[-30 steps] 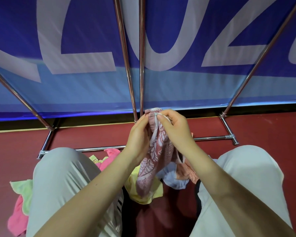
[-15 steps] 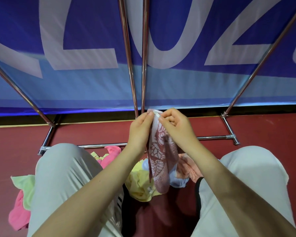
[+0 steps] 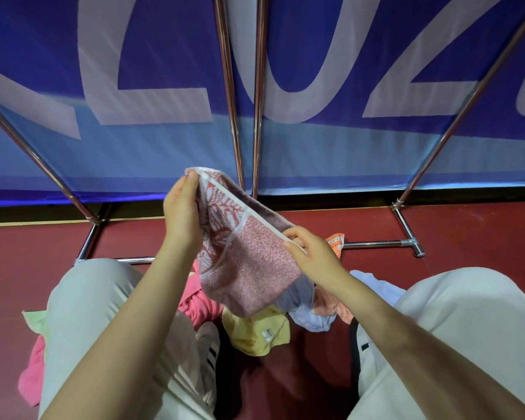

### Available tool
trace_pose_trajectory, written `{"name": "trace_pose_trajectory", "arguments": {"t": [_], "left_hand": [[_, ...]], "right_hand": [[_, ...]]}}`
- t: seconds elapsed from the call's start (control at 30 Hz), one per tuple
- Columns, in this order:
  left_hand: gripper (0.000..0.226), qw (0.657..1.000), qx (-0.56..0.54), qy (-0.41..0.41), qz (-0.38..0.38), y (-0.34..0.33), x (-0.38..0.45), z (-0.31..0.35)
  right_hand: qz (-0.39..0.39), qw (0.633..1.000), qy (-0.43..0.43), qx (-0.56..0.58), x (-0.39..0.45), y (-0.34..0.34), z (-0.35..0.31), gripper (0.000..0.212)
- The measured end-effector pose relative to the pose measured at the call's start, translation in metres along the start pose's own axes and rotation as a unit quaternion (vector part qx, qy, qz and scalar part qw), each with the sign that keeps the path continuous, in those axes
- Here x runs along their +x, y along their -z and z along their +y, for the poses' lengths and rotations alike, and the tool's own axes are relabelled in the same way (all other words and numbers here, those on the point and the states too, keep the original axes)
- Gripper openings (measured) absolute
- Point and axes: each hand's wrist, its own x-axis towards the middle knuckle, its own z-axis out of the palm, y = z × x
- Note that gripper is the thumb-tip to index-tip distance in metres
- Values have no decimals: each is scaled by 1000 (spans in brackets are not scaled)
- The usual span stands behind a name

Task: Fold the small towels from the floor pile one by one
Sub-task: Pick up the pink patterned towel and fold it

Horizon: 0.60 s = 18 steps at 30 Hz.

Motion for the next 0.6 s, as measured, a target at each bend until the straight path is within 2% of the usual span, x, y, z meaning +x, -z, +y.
{"name": "trace_pose_trajectory", "arguments": {"t": [0.07,0.13,0.23,0.27,0.4,0.5,0.6], "left_hand": [[30,999,-35,0,24,7,2,6],[28,998,-51,-5,35,15,5,11],[32,999,-32,-23,32,22,2,15],[34,999,-12,-34,31,22,0,15],[37,993,82,-88,-9,23,-8,15],[28,960,212,-177,-56,29,-10,14],[17,919,309,-239,-59,26,-14,11]], "right_hand": [[7,999,-10,-38,-4,0,5,22],[-1,996,-35,-77,-7,3,8,42],[-13,991,-69,-116,-9,4,11,61],[-17,989,-80,-125,-9,4,12,58],[3,987,-124,-104,-7,6,20,18],[67,986,-136,-63,-5,10,27,19],[151,968,-143,-144,-4,17,27,20]]}}
